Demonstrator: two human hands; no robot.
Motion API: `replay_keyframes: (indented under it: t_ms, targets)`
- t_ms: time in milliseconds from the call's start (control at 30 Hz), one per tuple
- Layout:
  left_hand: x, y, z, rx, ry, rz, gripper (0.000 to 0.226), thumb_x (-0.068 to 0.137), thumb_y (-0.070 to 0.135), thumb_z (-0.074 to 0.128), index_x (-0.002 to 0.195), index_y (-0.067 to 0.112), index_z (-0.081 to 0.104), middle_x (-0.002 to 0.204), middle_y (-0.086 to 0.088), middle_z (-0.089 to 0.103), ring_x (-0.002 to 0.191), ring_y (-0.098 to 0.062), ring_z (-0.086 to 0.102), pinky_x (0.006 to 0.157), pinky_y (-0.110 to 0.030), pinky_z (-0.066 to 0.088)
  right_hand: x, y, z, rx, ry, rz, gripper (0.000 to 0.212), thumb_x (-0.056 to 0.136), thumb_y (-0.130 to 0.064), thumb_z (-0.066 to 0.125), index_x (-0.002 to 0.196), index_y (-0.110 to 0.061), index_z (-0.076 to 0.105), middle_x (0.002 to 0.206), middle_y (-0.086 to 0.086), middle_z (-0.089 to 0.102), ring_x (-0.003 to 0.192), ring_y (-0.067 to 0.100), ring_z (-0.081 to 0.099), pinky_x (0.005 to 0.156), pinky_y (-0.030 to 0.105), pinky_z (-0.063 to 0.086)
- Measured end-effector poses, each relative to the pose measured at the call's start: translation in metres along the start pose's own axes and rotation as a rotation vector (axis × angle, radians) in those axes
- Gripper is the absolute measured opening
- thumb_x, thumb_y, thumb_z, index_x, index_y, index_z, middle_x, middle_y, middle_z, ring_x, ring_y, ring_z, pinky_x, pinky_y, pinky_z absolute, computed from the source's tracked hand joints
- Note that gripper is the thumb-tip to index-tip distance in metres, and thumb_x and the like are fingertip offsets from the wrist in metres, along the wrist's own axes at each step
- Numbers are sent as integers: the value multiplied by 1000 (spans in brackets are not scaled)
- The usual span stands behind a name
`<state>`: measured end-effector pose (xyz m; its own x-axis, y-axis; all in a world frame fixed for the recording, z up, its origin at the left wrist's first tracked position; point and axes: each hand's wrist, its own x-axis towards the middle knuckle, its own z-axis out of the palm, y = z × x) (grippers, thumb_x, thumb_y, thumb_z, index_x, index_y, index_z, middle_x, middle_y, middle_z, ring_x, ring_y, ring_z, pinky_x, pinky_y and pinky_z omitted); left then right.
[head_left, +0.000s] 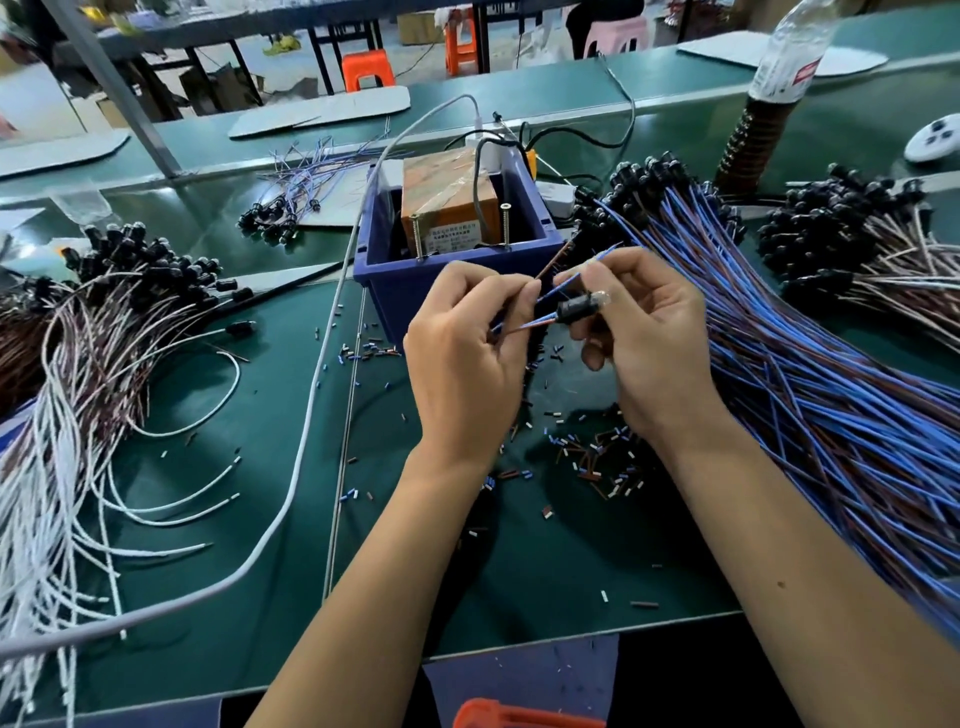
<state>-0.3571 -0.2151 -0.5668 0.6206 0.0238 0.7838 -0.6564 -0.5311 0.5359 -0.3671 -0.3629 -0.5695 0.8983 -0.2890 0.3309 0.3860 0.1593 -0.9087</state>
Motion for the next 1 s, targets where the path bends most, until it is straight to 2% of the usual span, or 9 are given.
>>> replay_keyframes:
  t_ms: [67, 133, 233, 367, 467, 533, 600, 800, 1000]
  targets:
    - [3, 10, 7, -3, -29, 16, 13, 99, 18, 68, 95, 10, 78, 80, 1, 66, 72, -17, 59, 63, -36, 48, 1, -4, -3, -6, 65, -41, 12, 104, -18, 56, 93, -14, 56, 92, 10, 79, 55, 21, 57, 42, 25, 42]
    - [6, 22, 17, -47, -66, -47, 8, 95, 15, 70, 95, 12, 77, 76, 7, 67, 69, -9, 59, 64, -31, 48, 2, -6, -6, -74, 190, -107, 12, 105, -16, 53, 93, -13, 52, 80, 4, 77, 53, 18, 56, 47, 26, 43]
    - [10, 39, 38, -180, -164, -327, 8, 91, 17, 72, 97, 17, 78, 67, 12, 68, 63, -3, 60, 67, -26, 52, 4, -7, -14, -334, 434, -265, 13, 103, -13, 59, 94, -5, 63, 72, 3, 70, 60, 12, 65, 63, 34, 54]
    - [13, 50, 60, -442, -237, -673, 9, 92, 10, 72, 95, 12, 80, 71, 0, 75, 69, -10, 70, 76, -31, 58, 6, -6, -28, -512, 617, -338, 16, 102, -17, 61, 99, -5, 71, 77, 5, 71, 70, 22, 70, 73, 48, 57]
    - [13, 53, 63, -511, -208, -729, 12, 91, 8, 70, 89, 15, 79, 68, 0, 74, 67, -9, 70, 74, -30, 57, 8, -6, -28, -482, 591, -332, 14, 101, -15, 62, 101, -6, 73, 78, 1, 73, 73, 17, 71, 76, 45, 59]
    - [13, 52, 60, -504, -179, -726, 13, 91, 9, 69, 87, 17, 79, 71, -2, 75, 69, -13, 70, 74, -35, 58, 8, -5, -24, -454, 513, -312, 13, 99, -13, 63, 103, -7, 74, 81, 0, 74, 77, 14, 73, 79, 41, 60]
    - [12, 49, 55, -481, -129, -710, 13, 90, 9, 68, 86, 15, 78, 70, -1, 74, 66, -11, 67, 69, -31, 54, 6, -4, -19, -446, 429, -299, 12, 99, -14, 65, 104, -11, 75, 83, -3, 75, 78, 13, 74, 79, 39, 61]
    - [1, 29, 19, -301, 204, -506, 12, 91, 9, 63, 90, 11, 75, 72, -2, 71, 64, -16, 66, 65, -32, 55, -1, 1, 12, -486, 235, -332, 13, 98, -12, 67, 104, -11, 78, 80, -7, 75, 75, 6, 74, 74, 32, 62]
    - [6, -6, -18, -184, 456, -426, 19, 93, 9, 62, 106, 21, 70, 72, -1, 62, 59, -13, 56, 57, -24, 48, 6, 3, 46, -517, 244, -318, 21, 98, -10, 65, 112, -6, 79, 84, 0, 78, 68, 6, 71, 68, 27, 61]
